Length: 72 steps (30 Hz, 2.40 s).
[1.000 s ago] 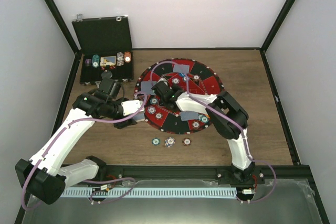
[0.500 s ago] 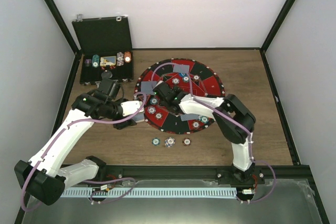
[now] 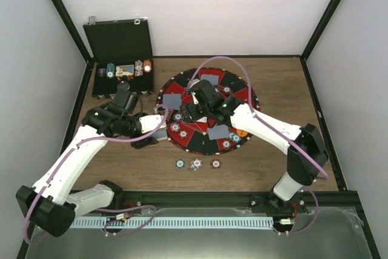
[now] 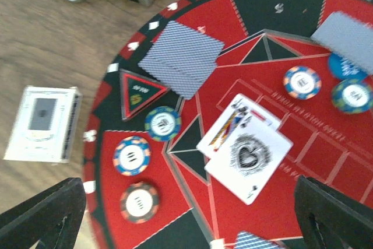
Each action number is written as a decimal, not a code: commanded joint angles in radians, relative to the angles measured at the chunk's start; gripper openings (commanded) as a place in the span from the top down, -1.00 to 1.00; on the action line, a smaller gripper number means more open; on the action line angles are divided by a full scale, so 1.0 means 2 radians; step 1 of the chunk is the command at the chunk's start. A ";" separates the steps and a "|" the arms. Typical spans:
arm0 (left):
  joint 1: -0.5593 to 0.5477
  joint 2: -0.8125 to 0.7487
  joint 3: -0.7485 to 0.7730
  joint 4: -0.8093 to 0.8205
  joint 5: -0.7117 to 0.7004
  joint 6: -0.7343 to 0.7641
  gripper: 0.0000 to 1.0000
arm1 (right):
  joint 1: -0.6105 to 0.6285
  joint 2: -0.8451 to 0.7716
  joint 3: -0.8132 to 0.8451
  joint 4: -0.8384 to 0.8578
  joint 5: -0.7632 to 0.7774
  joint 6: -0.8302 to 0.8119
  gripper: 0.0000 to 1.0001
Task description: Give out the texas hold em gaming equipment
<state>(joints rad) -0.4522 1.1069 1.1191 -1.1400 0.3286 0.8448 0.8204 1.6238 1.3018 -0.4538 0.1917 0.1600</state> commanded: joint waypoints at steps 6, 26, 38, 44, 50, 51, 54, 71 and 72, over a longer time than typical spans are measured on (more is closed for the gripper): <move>0.000 -0.002 0.022 -0.005 0.021 -0.003 0.85 | -0.023 -0.030 0.033 -0.037 -0.215 0.154 -1.00; 0.000 0.003 0.026 -0.002 0.027 0.002 0.85 | -0.019 -0.028 -0.077 0.184 -0.486 0.325 -0.83; 0.000 0.011 0.035 -0.001 0.034 0.001 0.85 | 0.012 0.044 -0.038 0.221 -0.506 0.352 -0.74; 0.000 0.012 0.039 -0.004 0.033 0.001 0.85 | 0.022 0.075 -0.026 0.245 -0.524 0.367 -0.69; 0.000 0.011 0.045 -0.009 0.035 0.001 0.85 | -0.001 0.086 -0.038 0.235 -0.520 0.360 -0.52; 0.000 0.011 0.046 -0.010 0.034 0.001 0.85 | -0.007 0.085 -0.043 0.229 -0.517 0.355 -0.50; 0.000 0.011 0.051 -0.012 0.034 0.002 0.85 | -0.021 0.078 -0.052 0.200 -0.505 0.333 -0.47; 0.000 0.011 0.048 -0.009 0.031 0.001 0.85 | -0.045 0.029 -0.068 0.167 -0.497 0.305 0.19; 0.000 0.011 0.046 -0.009 0.029 0.002 0.85 | -0.045 0.025 -0.067 0.163 -0.495 0.303 0.27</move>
<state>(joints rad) -0.4511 1.1557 1.1763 -1.1572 0.3378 0.8410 0.7567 1.6897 1.1645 -0.0288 -0.8898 0.7849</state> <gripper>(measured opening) 0.609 0.423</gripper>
